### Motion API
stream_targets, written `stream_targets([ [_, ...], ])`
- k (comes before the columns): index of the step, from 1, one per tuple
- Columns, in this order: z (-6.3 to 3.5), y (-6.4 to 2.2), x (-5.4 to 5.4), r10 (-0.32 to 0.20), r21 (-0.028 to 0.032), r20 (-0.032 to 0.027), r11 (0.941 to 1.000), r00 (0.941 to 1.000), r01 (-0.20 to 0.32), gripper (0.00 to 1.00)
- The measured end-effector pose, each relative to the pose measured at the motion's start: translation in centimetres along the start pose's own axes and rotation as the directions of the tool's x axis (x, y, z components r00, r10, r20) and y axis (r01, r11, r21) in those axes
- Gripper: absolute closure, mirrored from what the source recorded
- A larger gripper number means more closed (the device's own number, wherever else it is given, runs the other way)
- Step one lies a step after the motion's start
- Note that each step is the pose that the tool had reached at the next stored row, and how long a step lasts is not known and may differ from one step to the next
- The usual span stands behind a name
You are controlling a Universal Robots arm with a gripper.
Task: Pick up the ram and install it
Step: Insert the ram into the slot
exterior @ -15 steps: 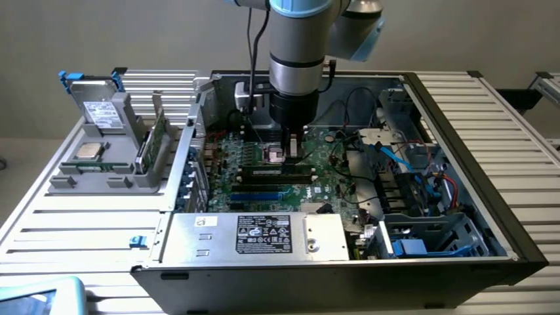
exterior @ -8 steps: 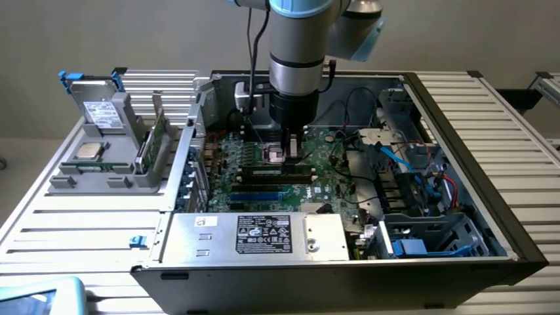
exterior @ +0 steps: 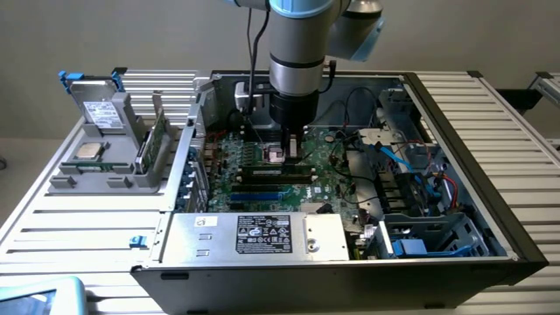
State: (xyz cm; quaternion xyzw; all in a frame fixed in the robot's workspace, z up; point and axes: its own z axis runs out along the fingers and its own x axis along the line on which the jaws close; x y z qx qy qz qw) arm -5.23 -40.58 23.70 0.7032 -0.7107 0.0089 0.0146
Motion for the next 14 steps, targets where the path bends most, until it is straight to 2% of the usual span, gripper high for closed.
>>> stream_targets([
  [14, 0.15, -0.03, 0.08, 0.0, 0.0004, -0.0003, 1.0, 1.0, 0.0, 0.87],
])
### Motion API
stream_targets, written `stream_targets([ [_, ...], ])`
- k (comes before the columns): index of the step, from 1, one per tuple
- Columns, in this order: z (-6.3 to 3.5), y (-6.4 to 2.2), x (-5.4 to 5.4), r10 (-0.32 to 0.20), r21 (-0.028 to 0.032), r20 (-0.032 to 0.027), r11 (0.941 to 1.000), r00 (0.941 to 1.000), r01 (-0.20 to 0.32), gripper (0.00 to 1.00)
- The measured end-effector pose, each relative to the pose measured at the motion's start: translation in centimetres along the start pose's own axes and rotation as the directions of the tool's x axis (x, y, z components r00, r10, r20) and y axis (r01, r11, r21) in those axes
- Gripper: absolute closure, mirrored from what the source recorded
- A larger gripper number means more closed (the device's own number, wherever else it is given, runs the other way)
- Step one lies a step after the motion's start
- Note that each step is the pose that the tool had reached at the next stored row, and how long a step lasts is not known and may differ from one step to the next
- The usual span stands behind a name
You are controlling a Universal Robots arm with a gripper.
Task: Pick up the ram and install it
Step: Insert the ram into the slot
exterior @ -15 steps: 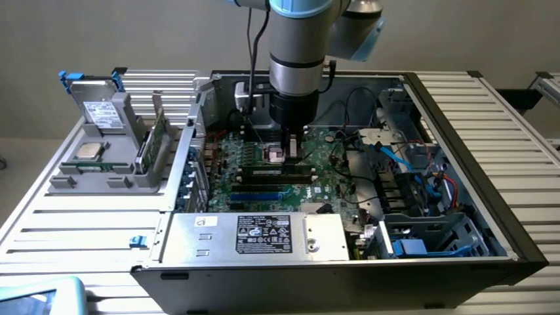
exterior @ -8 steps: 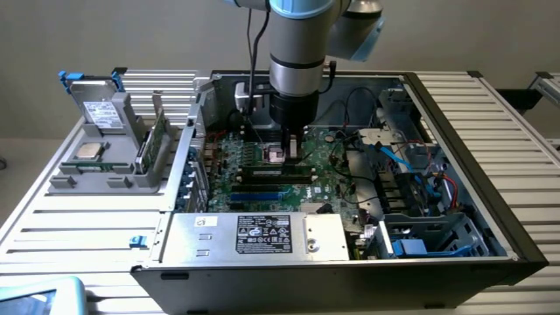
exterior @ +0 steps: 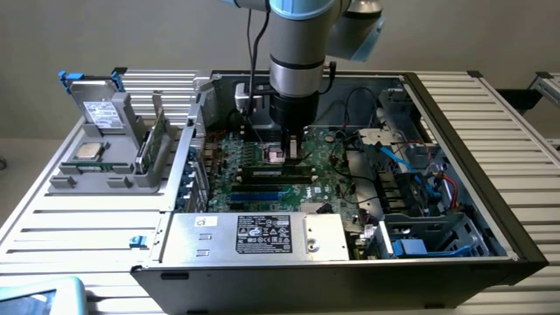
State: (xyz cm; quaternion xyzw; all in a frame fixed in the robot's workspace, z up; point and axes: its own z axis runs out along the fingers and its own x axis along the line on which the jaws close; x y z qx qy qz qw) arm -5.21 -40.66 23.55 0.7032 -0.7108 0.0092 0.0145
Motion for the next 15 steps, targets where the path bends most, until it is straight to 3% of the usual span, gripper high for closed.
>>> stream_targets([
  [15, 0.29, 0.04, -0.01, 0.0, 0.004, -0.0001, 1.0, 1.0, 0.0, 0.87],
])
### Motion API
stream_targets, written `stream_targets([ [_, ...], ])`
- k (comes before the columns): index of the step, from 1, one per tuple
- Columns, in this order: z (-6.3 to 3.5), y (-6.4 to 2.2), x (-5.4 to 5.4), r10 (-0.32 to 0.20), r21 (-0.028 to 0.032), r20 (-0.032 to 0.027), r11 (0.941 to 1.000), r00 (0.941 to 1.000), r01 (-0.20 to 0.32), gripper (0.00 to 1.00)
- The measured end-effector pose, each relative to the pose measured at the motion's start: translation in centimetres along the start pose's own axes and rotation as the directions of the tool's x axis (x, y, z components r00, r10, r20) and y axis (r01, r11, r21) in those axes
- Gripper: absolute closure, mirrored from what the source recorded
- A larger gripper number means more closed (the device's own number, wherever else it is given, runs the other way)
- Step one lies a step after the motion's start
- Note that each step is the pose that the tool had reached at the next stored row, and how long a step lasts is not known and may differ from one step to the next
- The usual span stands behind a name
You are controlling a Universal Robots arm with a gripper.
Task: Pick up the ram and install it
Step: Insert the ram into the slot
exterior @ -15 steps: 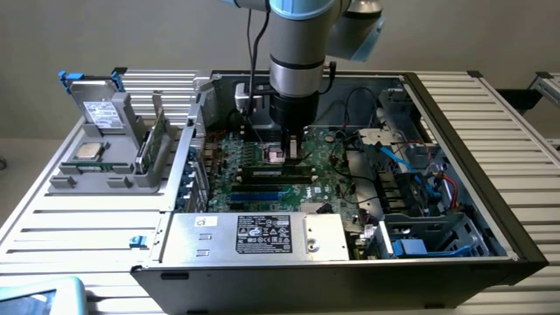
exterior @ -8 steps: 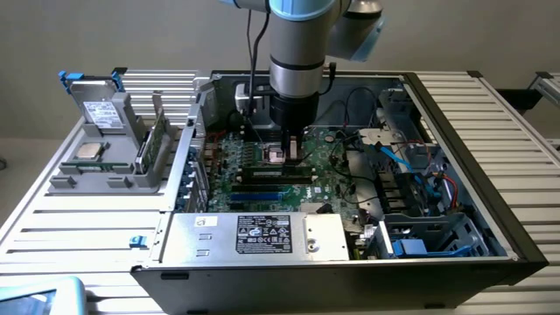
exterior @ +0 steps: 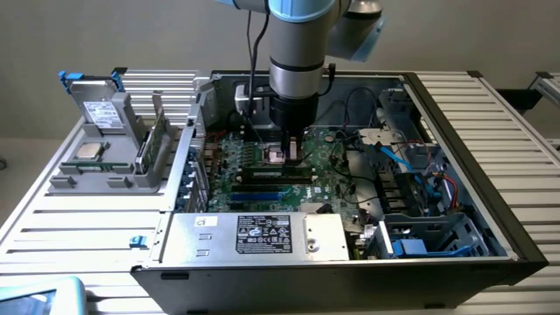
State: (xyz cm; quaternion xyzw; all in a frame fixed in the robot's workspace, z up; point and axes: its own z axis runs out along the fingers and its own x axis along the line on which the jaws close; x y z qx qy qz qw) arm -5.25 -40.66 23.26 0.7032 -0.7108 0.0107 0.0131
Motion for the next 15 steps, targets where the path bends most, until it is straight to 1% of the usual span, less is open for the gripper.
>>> stream_targets([
  [6, 0.0, 0.0, 0.01, 0.0, 0.0012, 0.0, 1.0, 1.0, 0.0, 0.87],
  [12, 0.01, 0.11, 0.01, 0.0, 0.0069, 0.0003, 1.0, 1.0, 0.0, 0.87],
  [15, 0.02, 0.18, 0.01, 0.0, 0.0089, 0.0002, 1.0, 1.0, 0.0, 0.87],
])
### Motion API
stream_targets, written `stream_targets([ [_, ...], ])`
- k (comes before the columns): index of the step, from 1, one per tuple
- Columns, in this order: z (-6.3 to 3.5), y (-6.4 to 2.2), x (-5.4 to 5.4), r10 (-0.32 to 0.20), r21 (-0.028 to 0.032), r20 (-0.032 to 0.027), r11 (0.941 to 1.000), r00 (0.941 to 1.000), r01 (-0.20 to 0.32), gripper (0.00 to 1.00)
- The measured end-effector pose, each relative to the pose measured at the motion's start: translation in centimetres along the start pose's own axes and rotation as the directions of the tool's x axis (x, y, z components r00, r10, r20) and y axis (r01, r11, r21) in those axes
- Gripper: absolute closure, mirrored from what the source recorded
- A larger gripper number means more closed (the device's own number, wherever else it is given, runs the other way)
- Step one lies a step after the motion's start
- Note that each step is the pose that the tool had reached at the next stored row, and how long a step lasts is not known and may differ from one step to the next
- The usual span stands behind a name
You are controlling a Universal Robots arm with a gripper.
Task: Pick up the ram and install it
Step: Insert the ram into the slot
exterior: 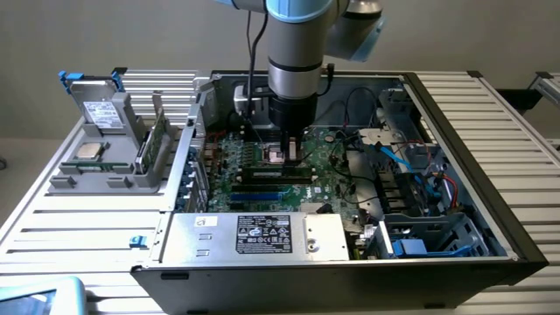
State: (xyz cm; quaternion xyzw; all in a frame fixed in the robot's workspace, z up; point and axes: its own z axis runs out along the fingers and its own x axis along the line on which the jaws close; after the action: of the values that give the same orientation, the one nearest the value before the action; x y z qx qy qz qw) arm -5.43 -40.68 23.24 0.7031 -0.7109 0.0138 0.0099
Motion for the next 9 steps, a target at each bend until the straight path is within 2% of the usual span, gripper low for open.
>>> stream_targets([
  [9, 0.15, 0.11, -0.01, 0.0, 0.0066, -0.0001, 1.0, 1.0, 0.0, 0.87],
])
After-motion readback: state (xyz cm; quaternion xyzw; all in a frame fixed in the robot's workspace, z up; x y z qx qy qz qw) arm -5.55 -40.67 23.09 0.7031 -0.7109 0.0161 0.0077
